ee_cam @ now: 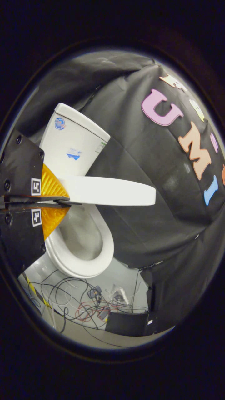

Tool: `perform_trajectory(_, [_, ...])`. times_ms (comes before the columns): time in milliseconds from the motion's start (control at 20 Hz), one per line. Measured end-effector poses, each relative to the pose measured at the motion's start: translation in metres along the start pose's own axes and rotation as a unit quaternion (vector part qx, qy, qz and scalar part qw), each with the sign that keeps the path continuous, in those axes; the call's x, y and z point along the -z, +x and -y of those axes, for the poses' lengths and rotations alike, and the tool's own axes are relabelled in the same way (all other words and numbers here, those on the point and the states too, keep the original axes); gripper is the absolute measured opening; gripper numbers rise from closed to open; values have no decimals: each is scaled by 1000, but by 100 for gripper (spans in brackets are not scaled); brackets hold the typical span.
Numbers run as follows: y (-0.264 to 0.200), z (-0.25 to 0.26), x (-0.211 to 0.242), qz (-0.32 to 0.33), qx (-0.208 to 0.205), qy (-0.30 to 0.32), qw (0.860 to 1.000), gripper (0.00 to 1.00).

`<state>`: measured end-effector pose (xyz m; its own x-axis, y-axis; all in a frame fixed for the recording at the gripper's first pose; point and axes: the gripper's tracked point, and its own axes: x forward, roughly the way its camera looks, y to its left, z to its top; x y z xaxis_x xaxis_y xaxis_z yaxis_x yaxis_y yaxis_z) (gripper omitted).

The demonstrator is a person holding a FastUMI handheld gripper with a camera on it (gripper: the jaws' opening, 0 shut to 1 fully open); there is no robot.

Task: Open the toilet lid.

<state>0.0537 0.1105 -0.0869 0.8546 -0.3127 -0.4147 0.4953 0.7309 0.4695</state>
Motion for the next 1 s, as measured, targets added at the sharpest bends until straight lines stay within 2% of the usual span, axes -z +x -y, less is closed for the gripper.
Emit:
perform_trajectory(450, [-5, -32, -5, 6, 0, -47, 999, 2])
perform_trajectory(800, [-7, -67, -8, 21, -23, -80, 996, 4])
perform_trajectory(1000, [-6, -94, -8, 31, -37, -134, 990, 4])
